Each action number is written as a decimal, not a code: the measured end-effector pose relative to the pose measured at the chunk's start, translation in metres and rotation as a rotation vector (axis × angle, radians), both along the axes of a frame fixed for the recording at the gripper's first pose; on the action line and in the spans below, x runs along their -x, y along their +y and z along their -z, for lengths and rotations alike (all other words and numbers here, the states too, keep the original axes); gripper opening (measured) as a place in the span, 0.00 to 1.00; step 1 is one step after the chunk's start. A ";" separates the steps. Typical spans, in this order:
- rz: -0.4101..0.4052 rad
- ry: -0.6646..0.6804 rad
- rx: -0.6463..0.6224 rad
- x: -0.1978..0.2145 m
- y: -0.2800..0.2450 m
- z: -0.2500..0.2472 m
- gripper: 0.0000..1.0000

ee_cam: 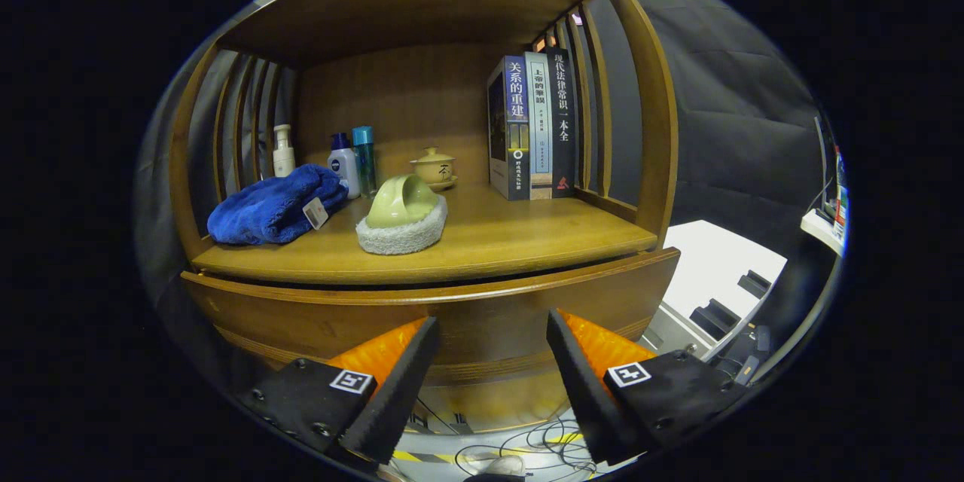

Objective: Pull open the drawer, take out the items inside it, and place them on the countertop above the cabinet.

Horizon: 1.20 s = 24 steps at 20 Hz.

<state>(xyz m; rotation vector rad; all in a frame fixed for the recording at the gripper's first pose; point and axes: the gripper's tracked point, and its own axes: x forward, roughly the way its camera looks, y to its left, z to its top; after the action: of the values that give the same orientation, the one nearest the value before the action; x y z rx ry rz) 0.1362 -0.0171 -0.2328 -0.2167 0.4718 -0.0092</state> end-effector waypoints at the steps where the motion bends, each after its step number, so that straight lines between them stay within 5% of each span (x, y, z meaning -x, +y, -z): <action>1: 0.002 0.001 -0.002 -0.002 0.000 0.000 0.97; 14: 0.026 0.031 -0.076 -0.009 -0.001 0.005 0.98; 24: -0.010 -0.057 -0.094 -0.005 0.009 -0.082 0.98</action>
<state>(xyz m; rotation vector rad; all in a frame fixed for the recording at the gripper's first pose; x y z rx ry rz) 0.1414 -0.0077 -0.1504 -0.1266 0.4138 0.0163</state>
